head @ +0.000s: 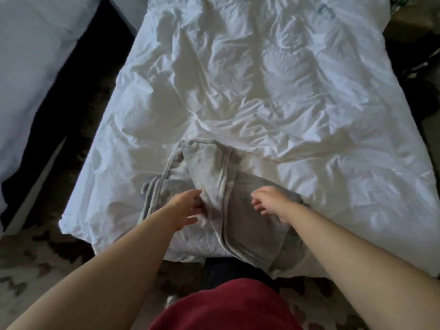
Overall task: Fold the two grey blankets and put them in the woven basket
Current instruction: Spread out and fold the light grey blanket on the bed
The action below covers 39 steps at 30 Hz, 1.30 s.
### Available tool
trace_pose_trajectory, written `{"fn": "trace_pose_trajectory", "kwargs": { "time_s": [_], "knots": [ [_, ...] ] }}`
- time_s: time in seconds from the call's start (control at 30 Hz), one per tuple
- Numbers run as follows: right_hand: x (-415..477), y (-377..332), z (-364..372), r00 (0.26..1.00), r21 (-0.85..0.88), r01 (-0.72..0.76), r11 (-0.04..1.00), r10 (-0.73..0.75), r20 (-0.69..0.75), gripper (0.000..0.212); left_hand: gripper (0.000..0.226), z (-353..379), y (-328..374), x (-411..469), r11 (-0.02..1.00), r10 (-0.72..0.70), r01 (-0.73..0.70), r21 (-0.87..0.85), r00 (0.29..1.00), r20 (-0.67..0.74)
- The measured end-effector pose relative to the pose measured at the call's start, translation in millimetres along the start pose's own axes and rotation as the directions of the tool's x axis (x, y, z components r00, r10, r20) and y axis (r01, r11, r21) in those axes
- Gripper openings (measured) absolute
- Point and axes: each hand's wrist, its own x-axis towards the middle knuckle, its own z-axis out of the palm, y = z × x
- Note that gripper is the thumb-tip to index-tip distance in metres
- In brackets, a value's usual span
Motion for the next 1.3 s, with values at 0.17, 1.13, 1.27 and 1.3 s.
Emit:
{"fn": "trace_pose_trajectory", "kwargs": {
  "time_s": [0.17,1.13,1.27,1.3],
  "knots": [
    [47,-43,37,0.988,0.454,-0.149,0.878,0.114,0.103,0.036,0.013,-34,-7,0,0.996,0.02,-0.032,-0.082,0.989,-0.147],
    [-39,118,25,0.888,0.333,-0.245,0.911,0.349,-0.301,0.043,0.037,-96,-45,-8,0.983,-0.028,-0.043,-0.18,0.925,-0.378],
    [-47,121,29,0.913,0.564,-0.308,0.766,0.405,-0.052,0.024,0.026,-89,-39,-18,0.964,-0.004,-0.094,-0.249,0.93,-0.367],
    [-50,116,29,0.917,0.575,-0.333,0.747,0.4,0.012,0.015,0.022,-86,-35,-21,0.954,0.001,-0.104,-0.282,0.939,-0.344]
  ]
}}
